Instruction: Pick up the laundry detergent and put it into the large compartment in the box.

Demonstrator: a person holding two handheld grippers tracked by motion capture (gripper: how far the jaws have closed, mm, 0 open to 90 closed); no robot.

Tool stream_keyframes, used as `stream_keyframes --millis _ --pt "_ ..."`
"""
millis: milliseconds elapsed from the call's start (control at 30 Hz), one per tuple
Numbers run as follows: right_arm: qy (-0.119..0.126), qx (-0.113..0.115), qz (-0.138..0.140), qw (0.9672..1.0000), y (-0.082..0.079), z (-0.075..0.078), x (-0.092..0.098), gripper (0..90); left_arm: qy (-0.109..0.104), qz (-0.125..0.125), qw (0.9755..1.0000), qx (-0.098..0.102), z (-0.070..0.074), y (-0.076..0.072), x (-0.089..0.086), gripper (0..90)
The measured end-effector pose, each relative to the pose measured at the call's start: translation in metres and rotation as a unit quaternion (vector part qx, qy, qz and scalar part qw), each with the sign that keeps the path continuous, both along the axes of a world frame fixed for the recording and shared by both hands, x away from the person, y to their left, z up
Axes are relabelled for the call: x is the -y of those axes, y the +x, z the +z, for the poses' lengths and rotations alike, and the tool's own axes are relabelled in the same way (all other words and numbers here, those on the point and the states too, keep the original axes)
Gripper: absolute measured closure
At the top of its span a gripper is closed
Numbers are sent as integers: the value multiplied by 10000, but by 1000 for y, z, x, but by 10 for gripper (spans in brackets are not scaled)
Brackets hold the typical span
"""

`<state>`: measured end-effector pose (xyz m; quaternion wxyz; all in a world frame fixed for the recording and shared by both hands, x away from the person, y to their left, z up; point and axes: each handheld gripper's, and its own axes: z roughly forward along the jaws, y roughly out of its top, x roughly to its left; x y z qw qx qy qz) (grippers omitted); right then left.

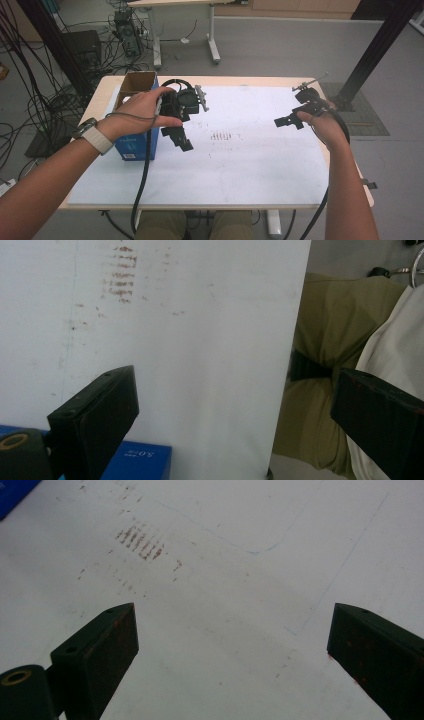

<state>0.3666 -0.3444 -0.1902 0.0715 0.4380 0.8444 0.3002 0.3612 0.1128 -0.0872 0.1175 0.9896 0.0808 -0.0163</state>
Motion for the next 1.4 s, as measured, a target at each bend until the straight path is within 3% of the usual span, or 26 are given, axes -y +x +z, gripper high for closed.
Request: stream_keyframes --millis 1400 --pt "45 16 -25 10000 -1 -3 6 61 36 15 10000 13 -6 -2 11 57"
